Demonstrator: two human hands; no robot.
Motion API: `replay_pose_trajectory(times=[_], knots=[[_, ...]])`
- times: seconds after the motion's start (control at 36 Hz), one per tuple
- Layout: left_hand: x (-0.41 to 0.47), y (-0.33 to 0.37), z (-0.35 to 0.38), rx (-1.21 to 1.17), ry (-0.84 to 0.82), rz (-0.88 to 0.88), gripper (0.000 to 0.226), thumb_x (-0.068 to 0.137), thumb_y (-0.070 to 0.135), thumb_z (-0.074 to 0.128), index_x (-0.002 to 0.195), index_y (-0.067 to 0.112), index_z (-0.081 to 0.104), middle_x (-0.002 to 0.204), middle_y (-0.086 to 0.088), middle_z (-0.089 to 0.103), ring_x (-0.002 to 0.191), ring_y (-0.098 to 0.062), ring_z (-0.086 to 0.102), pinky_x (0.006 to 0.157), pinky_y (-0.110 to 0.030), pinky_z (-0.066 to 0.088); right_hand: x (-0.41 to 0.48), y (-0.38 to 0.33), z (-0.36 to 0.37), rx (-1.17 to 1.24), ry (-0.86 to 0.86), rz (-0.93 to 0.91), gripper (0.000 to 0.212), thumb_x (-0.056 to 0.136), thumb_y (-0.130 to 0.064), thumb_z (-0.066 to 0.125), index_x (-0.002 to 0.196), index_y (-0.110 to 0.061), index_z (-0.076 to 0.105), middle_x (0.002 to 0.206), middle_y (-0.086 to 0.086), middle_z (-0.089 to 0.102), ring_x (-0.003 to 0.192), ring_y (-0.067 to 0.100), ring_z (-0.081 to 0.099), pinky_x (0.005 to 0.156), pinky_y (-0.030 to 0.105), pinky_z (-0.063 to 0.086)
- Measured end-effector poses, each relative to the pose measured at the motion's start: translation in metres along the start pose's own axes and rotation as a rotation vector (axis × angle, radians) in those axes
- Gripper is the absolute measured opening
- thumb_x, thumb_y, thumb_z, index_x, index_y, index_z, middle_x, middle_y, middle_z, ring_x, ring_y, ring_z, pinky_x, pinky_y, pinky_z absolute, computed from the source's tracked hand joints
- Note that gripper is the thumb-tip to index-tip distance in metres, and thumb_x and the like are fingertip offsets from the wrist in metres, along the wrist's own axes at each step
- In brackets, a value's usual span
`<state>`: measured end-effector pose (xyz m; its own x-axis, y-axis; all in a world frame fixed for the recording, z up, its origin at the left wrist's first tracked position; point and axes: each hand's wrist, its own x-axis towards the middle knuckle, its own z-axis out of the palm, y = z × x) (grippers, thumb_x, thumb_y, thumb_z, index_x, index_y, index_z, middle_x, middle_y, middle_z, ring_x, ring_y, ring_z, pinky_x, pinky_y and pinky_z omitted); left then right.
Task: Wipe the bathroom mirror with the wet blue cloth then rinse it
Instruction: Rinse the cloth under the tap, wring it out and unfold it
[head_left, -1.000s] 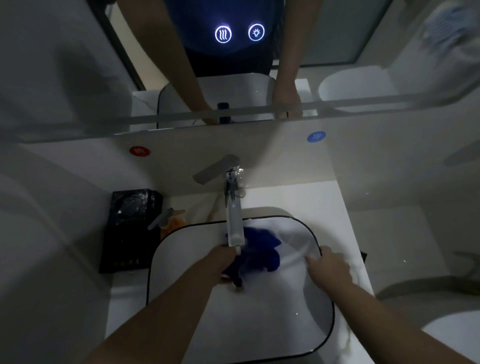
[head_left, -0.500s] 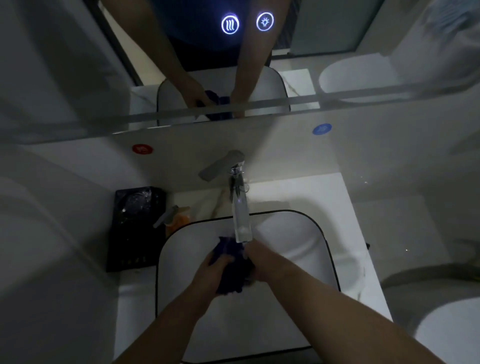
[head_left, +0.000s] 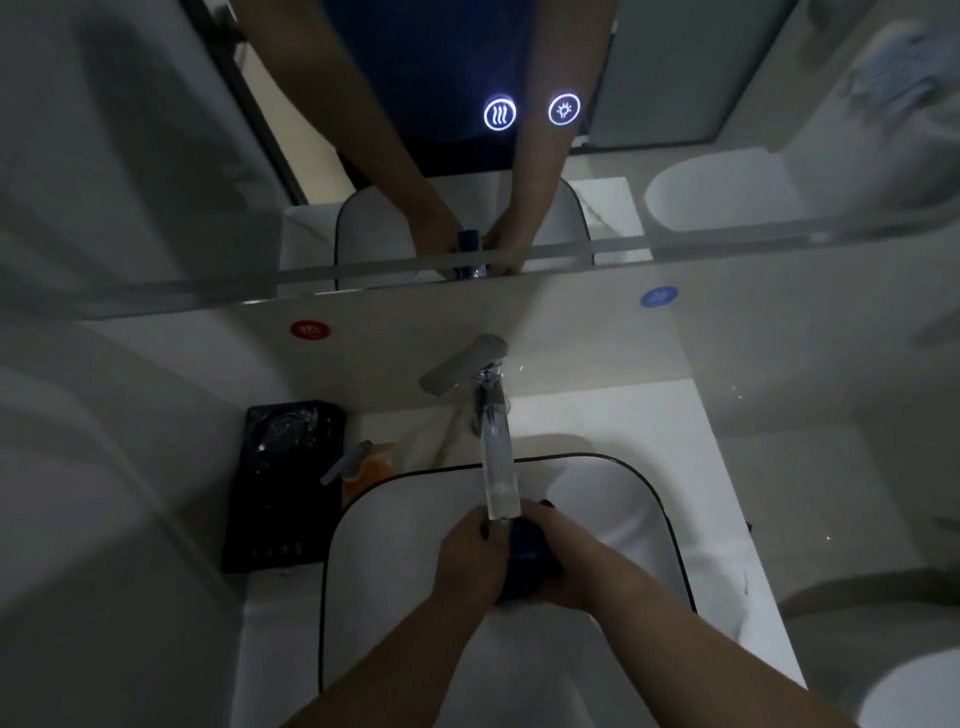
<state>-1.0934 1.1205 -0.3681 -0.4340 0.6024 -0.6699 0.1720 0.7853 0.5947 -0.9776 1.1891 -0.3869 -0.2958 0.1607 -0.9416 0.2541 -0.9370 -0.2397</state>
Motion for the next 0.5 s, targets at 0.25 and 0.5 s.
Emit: replay_pose_trajectory(times=[0.25, 0.5], knots=[[0.006, 0.007, -0.014, -0.159, 0.000, -0.049, 0.017, 0.097, 0.010, 0.065, 0.089, 0.022, 0.074, 0.093, -0.003, 0.077, 0.089, -0.023, 0.073, 0.077, -0.034, 0.061, -0.003, 0.010, 0.003, 0.122, 0.222, -0.202, 0.028, 0.089, -0.013, 0.083, 0.112, 0.002, 0.074, 0.093, 0.023, 0.081, 0.086, 0.038, 0.080, 0.070, 0.043, 0.066], [-0.023, 0.080, -0.101, -0.655, 0.381, 0.116, 0.031, 0.115, 0.025, 0.043, 0.099, 0.012, 0.067, 0.080, -0.012, 0.063, 0.056, -0.015, 0.054, 0.054, -0.031, 0.046, -0.006, 0.021, 0.020, -0.025, 0.168, -0.252, 0.030, 0.105, -0.021, 0.068, 0.100, 0.009, 0.071, 0.101, 0.025, 0.073, 0.095, 0.038, 0.073, 0.094, 0.052, 0.060]])
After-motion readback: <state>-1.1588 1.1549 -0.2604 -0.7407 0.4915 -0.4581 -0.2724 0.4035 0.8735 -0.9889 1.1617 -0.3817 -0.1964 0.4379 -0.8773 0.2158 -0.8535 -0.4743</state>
